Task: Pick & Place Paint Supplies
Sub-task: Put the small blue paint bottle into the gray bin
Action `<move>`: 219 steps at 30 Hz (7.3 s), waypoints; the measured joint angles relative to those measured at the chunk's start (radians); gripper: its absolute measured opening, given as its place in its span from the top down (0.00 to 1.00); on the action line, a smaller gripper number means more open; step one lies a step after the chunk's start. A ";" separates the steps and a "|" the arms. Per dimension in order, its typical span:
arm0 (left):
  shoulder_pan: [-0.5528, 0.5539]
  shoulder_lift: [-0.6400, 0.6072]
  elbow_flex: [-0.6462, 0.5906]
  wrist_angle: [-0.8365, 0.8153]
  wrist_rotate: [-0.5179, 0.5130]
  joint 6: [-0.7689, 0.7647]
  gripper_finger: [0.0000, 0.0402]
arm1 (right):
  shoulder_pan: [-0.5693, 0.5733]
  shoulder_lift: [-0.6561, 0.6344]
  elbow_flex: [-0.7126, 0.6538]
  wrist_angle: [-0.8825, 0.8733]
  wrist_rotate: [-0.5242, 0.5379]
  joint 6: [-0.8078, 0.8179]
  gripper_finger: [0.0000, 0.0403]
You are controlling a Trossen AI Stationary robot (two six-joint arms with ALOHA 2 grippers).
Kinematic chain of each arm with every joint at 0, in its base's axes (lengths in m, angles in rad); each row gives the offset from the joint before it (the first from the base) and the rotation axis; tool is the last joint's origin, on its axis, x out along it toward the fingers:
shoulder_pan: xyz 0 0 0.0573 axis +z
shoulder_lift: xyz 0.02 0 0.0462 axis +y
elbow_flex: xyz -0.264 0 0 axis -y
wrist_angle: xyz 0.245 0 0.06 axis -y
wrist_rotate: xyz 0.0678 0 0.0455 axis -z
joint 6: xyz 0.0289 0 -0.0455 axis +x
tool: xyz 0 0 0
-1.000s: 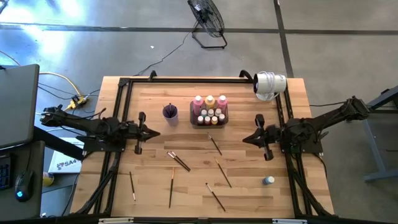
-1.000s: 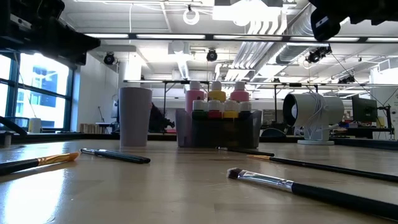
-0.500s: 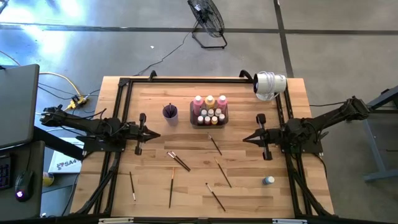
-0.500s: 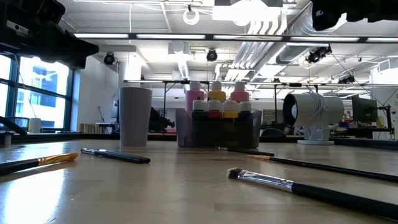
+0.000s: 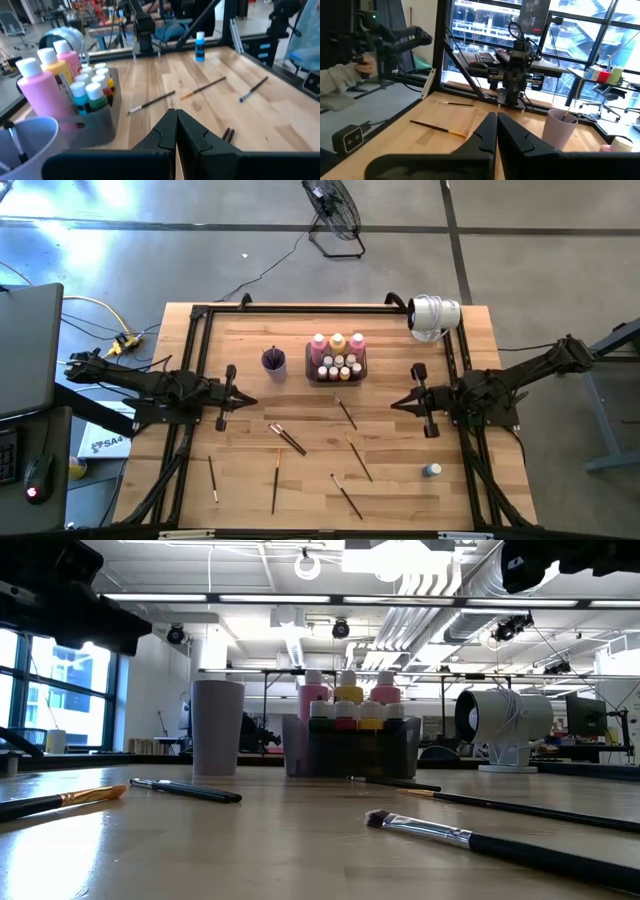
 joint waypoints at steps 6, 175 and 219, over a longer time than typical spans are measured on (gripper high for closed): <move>0.000 0.000 0.000 -0.016 0.000 -0.001 1.00 | 0.000 0.000 0.000 0.000 -0.013 0.013 0.99; 0.000 0.000 0.000 -0.039 -0.009 -0.022 1.00 | 0.705 0.838 0.918 -1.607 0.009 2.204 0.46; 0.000 0.000 0.000 -0.039 -0.009 -0.025 1.00 | 0.706 0.838 0.764 -1.502 0.042 2.204 0.50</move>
